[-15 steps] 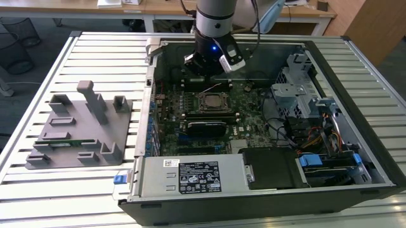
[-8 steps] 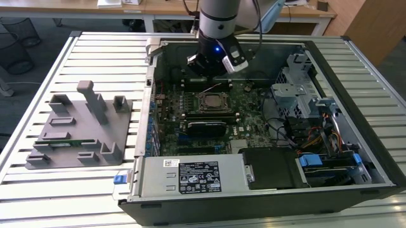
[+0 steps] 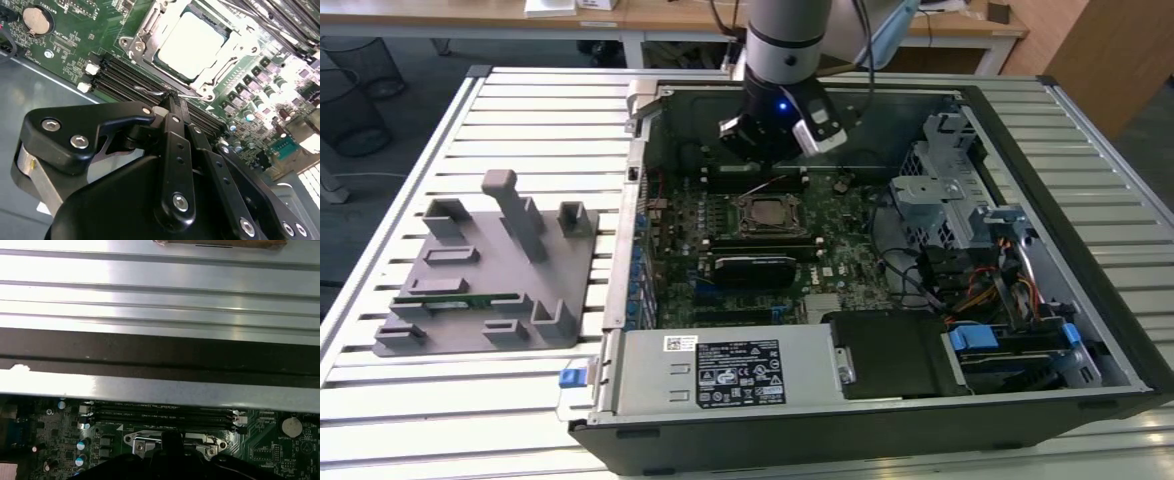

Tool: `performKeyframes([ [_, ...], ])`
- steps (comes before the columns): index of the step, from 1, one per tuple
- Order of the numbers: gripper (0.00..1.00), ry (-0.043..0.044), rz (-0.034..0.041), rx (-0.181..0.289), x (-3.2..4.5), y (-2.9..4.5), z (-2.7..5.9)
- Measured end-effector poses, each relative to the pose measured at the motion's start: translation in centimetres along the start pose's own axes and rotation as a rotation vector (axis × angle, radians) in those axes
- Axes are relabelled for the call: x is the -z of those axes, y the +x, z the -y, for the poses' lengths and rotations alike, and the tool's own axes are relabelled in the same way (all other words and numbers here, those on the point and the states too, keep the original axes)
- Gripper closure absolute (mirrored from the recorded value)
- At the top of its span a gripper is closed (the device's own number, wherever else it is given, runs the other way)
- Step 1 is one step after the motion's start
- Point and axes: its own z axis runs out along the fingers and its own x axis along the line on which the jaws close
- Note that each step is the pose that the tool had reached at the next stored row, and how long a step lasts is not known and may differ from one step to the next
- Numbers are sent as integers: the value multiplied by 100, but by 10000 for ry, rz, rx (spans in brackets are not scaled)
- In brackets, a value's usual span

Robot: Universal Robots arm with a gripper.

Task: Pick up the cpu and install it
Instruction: 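Install the first cpu locking lever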

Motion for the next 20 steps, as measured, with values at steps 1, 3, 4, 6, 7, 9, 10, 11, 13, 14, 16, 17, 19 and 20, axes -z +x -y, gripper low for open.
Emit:
performKeyframes([
  [1, 89, -1, -1, 20, -6, -8, -2],
  [3, 89, -1, -3, 30, -16, -27, -5],
  [4, 89, 1, -4, 30, -20, -37, -5],
  [6, 89, -1, -3, 30, -30, -54, -5],
  [7, 89, -1, -2, 31, -36, -62, -4],
  [9, 89, 0, -3, 31, -47, -75, -4],
  [10, 89, 0, -3, 31, -54, -81, -3],
  [11, 89, 0, -4, 31, -62, -87, -2],
  [13, 89, 0, -3, 30, -79, -98, -1],
  [14, 89, 0, -3, 31, -88, -104, 0],
  [16, 89, 0, -3, 30, -104, -117, 2],
  [17, 89, 0, -3, 30, -111, -124, 2],
  [19, 89, 0, -3, 30, -120, -139, 2],
  [20, 89, 1, -4, 30, -124, -146, 2],
])
